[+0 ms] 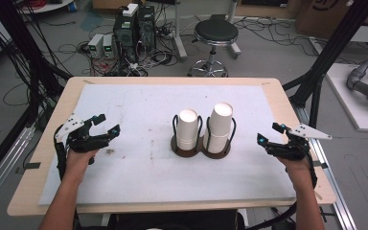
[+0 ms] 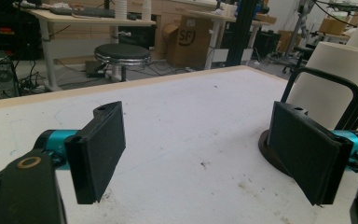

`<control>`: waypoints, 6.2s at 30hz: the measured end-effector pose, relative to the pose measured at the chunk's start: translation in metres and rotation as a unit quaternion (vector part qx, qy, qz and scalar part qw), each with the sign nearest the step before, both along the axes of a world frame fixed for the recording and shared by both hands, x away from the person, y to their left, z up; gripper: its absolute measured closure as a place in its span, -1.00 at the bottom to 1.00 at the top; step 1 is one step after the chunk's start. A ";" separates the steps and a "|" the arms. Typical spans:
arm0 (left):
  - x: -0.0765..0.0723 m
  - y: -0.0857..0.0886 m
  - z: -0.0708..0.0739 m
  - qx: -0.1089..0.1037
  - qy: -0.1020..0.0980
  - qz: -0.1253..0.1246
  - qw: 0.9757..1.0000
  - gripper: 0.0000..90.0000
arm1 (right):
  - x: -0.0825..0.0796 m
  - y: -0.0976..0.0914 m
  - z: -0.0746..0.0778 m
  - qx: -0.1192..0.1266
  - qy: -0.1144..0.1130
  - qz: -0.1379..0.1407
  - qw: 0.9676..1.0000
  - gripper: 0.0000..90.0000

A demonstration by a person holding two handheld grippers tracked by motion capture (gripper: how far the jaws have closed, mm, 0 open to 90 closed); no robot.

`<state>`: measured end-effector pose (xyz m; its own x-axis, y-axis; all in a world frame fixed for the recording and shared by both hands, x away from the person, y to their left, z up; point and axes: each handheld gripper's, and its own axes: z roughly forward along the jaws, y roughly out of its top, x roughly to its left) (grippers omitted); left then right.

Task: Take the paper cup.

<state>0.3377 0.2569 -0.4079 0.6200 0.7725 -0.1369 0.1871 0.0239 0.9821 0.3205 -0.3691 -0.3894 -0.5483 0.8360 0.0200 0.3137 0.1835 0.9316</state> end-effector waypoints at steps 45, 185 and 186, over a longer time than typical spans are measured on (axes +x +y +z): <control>0.002 -0.013 -0.001 0.008 0.010 -0.021 1.000 -0.55 | -0.040 0.061 0.048 0.023 -0.061 0.119 0.991 1.00; 0.064 -0.198 0.049 0.101 0.018 -0.236 0.966 -0.43 | 0.003 0.224 -0.047 -0.026 0.095 0.107 0.989 1.00; 0.064 -0.198 0.049 0.101 0.017 -0.238 0.966 -0.39 | 0.003 0.224 -0.047 -0.026 0.096 0.108 0.989 1.00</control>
